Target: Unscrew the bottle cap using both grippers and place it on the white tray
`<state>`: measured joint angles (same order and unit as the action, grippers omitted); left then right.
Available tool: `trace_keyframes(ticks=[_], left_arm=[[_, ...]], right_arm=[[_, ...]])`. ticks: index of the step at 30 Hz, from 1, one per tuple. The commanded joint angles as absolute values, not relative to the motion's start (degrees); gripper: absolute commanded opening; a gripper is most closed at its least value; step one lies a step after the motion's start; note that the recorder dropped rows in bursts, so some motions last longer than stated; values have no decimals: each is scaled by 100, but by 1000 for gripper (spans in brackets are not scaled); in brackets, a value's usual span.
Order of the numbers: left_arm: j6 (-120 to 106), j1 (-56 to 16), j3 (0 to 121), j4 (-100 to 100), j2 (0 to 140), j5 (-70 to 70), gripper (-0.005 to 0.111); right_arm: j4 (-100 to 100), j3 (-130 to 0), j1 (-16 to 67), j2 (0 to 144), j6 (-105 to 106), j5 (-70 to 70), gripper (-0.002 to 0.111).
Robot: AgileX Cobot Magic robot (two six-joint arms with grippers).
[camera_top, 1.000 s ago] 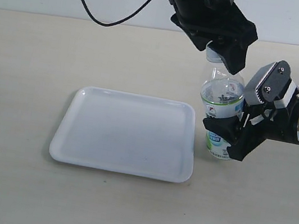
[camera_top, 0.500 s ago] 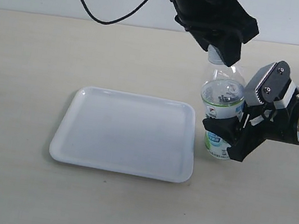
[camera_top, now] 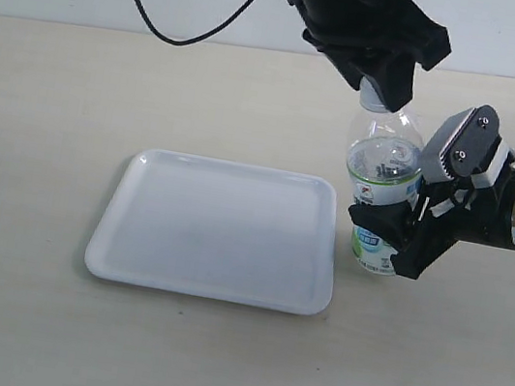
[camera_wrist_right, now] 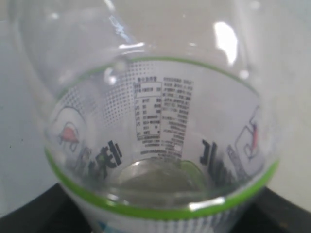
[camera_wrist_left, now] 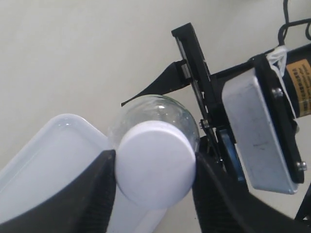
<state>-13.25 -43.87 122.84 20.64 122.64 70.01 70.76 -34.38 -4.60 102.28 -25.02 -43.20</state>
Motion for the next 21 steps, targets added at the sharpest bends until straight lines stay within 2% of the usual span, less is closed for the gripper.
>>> trace_keyframes(ticks=[1, 21], left_arm=[[-573, -4400, 12264, 2097, 12200, 6996, 0], [2745, -4400, 12264, 2118, 12200, 6996, 0]], right_arm=[[7106, -3441, -463, 10239, -2495, -4278, 0], [7106, -3441, -463, 10138, -2323, -4196, 0]])
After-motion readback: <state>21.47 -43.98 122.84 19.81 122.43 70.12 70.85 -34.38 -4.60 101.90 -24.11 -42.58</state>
